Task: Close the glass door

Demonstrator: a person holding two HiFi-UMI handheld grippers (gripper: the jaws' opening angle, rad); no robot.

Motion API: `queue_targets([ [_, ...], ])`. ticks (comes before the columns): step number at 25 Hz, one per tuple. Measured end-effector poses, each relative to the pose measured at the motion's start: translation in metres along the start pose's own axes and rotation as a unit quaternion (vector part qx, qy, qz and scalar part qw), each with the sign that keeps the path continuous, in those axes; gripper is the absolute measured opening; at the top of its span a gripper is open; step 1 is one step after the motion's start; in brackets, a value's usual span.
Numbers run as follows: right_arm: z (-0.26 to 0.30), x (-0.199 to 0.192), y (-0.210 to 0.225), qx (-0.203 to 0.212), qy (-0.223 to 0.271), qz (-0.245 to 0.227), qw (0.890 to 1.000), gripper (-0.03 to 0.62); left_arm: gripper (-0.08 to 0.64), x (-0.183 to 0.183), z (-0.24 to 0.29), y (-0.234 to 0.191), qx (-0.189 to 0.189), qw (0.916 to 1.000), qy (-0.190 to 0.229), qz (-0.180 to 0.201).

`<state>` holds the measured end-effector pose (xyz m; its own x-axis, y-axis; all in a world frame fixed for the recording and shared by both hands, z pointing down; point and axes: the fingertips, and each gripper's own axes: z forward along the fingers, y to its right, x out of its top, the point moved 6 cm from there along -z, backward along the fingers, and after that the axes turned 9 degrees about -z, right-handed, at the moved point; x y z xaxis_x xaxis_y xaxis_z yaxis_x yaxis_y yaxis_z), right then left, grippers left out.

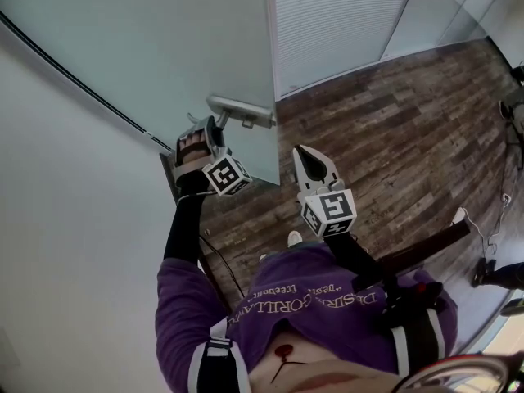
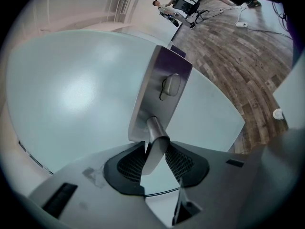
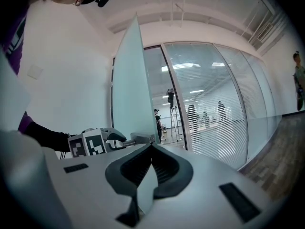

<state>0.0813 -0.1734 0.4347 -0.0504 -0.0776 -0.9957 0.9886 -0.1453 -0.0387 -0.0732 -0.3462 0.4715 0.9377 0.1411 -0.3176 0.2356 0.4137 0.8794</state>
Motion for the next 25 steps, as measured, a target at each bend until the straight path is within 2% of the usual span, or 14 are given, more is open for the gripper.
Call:
queue_targets([
  [6, 0.002, -0.006, 0.013, -0.009, -0.005, 0.003, 1.0, -0.003, 0.129, 0.011, 0.021, -0.004, 0.017, 0.9997, 0.016, -0.009],
  [11, 0.008, -0.005, 0.016, -0.012, -0.006, 0.004, 1.0, -0.003, 0.129, 0.025, 0.037, -0.007, 0.011, 0.9997, 0.021, -0.01],
  [21, 0.043, 0.006, 0.032, -0.044, -0.004, 0.006, 0.999, -0.003, 0.129, 0.049, 0.079, -0.015, -0.026, 0.999, 0.037, 0.0],
  [25, 0.06, 0.008, 0.033, -0.054, -0.006, 0.008, 0.999, -0.003, 0.129, 0.057, 0.094, -0.02, -0.033, 0.9978, 0.058, 0.002],
])
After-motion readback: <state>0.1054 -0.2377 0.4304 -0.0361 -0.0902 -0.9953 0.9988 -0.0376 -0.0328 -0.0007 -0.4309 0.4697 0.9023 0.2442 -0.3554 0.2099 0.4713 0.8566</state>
